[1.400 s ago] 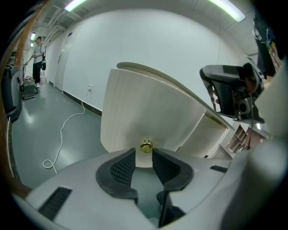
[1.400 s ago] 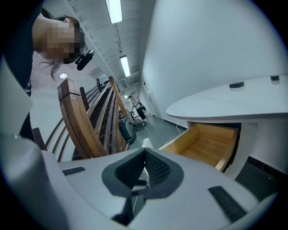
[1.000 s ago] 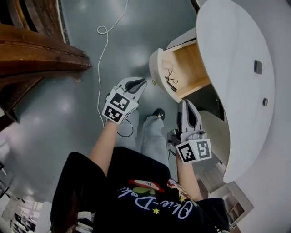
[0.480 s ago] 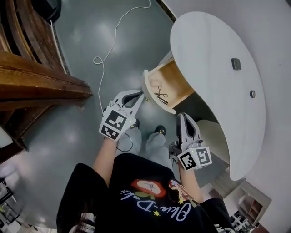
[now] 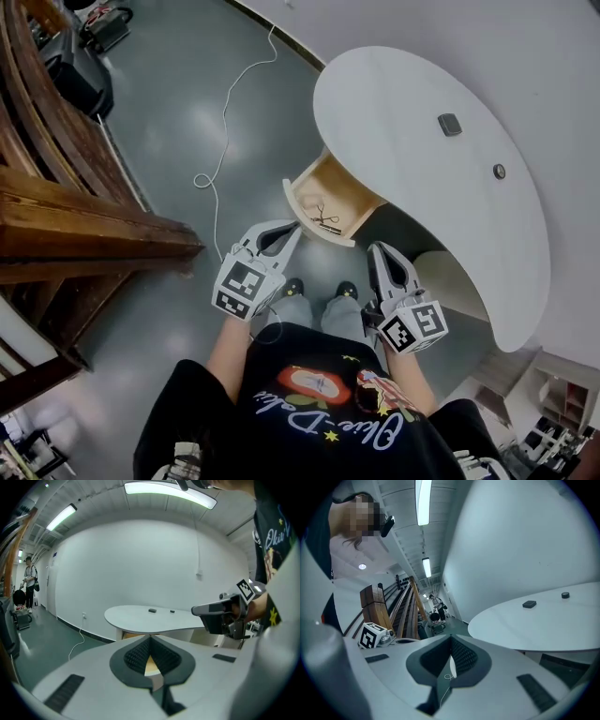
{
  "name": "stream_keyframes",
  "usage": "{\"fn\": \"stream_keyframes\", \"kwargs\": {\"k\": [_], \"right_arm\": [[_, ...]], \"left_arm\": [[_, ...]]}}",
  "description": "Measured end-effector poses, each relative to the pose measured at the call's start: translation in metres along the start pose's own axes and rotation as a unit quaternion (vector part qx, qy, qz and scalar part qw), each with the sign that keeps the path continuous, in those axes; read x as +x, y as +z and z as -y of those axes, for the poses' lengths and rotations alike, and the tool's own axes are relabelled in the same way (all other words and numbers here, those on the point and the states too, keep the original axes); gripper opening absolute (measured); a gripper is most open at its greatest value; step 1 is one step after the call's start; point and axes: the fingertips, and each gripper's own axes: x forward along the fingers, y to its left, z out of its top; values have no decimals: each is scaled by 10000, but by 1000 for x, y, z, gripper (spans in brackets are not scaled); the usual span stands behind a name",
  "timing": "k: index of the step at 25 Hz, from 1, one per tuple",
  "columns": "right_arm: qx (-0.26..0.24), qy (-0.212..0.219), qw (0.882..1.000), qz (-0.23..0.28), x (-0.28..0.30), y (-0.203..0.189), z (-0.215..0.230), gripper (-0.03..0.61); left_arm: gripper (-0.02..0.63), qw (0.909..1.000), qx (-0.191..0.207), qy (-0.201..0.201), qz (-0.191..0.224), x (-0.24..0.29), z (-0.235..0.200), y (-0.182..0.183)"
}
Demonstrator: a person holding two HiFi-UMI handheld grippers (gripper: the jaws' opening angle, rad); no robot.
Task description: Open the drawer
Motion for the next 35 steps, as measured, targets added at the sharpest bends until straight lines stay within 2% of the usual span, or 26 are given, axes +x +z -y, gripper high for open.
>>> {"fn": "stream_keyframes", "kwargs": {"k": [9,19,30,35], "right_arm": [[-53,-210,9992,349,-27,33,-6,0],[-64,-417,9957,820,-50,62,-2,0],[-220,-211,9935,1095,-57,87,-13,0],[-228,-198,9938,1074,-58,86,-18,0]], "left_arm": [[5,9960,712,-516,175,-1,35,52],[5,9910,846,-933,459,0,69,83],[5,9864,1186,-936,650,-6,84,106],[5,9875,1121,-896,649,-10,82,104]]}}
